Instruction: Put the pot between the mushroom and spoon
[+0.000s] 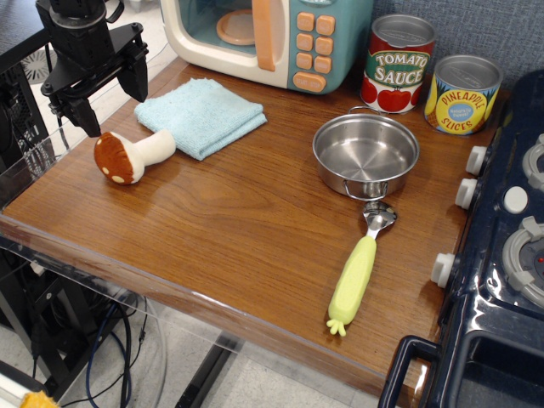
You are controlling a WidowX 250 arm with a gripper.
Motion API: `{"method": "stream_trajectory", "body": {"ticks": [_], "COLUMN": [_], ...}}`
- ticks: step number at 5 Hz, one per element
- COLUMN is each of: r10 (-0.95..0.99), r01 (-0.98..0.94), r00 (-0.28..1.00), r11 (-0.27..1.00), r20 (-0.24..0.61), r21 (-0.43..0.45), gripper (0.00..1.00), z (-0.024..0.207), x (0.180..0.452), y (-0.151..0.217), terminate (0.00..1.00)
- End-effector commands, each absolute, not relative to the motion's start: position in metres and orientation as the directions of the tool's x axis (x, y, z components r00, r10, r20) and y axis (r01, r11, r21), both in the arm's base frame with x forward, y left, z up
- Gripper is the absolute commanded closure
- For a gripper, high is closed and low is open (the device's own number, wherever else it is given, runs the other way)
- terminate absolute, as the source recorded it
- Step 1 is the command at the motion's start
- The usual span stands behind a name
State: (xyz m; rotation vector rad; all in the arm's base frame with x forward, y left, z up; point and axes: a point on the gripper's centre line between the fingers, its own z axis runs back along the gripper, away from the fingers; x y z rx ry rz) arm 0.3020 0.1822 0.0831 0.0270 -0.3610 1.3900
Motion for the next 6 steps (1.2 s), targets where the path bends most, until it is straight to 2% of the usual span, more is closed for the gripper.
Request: {"method": "stream_trajectory", "body": {"ticks": [1,2,3,4,6], "r10": [0.955,0.947,0.94,0.915,0.779], "r01": [-0.963,-0.932,-0.918,-0.881,-0.723], "r00": [0.134,0.233,0.275,0.345,0.584], "r11": [0.189,0.282,0.319,0.392,0.628], "r20": [0.265,0.22,0.203,0.207,0.23], "r21": [-0.192,-0.228,-0.235,-0.265,-0.288], "gripper": [0.0,0.0,0.0,0.0,0.0], "z": [0.083,0.095,0.101,0.108,0.104], "x": [0.302,0.315,0.319,0.328,0.368], "y": [0.182,0.156,0.143,0.123,0.055], "terminate": [0.0,0.0,0.0,0.0,0.0]}}
